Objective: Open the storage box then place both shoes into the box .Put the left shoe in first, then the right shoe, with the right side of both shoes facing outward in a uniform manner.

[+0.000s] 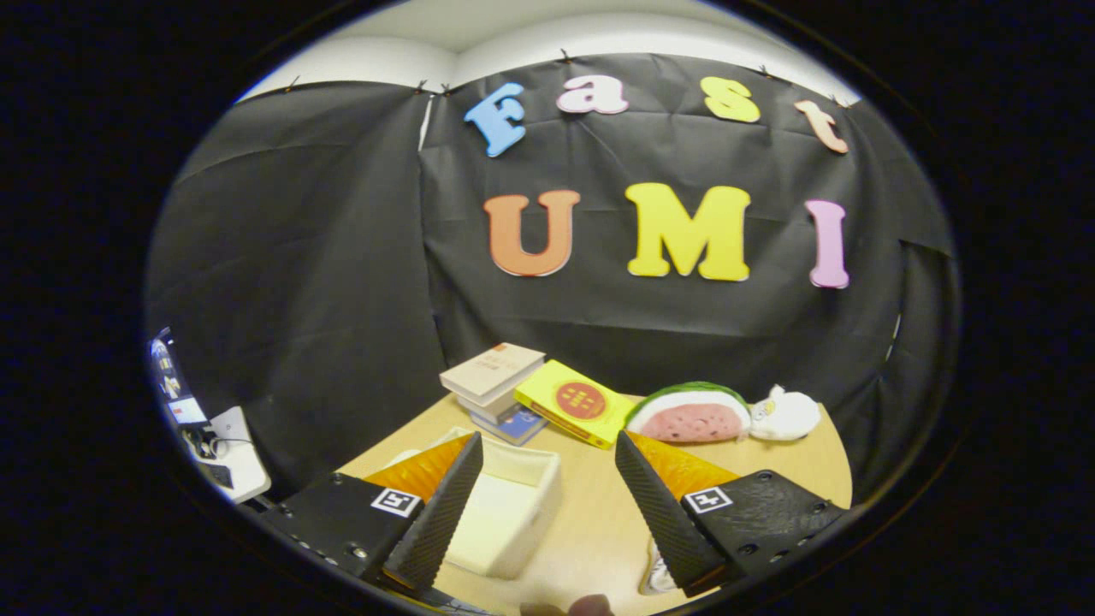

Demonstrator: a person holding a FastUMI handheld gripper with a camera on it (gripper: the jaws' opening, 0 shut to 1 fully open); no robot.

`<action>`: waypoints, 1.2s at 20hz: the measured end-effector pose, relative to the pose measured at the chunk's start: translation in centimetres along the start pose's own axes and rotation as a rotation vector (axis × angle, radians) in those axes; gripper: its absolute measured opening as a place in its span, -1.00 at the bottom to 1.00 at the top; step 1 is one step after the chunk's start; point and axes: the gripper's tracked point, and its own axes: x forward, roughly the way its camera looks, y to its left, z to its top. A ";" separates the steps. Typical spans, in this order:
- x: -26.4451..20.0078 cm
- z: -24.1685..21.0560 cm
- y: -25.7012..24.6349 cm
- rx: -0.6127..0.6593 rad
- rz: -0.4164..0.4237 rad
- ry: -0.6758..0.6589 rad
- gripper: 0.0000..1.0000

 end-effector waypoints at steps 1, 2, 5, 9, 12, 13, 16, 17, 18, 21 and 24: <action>-0.5 -1.0 -2.5 0.009 -0.026 0.018 0.91; -1.0 -2.1 -5.1 0.016 -0.053 0.032 0.91; -1.9 -6.3 -12.0 0.035 -0.135 0.088 0.91; -1.8 -15.0 -17.2 0.031 -0.178 0.222 0.92; -1.1 -20.5 -19.1 0.044 -0.173 0.314 0.92; -0.8 -22.2 -19.8 0.050 -0.174 0.342 0.92; 1.0 -26.4 -21.0 0.077 -0.168 0.417 0.92; 1.8 -27.4 -21.0 0.086 -0.163 0.438 0.92; 2.7 -28.2 -21.2 0.096 -0.161 0.451 0.92; 5.5 -29.3 -21.4 0.122 -0.149 0.472 0.92; 7.2 -29.5 -21.1 0.135 -0.135 0.488 0.59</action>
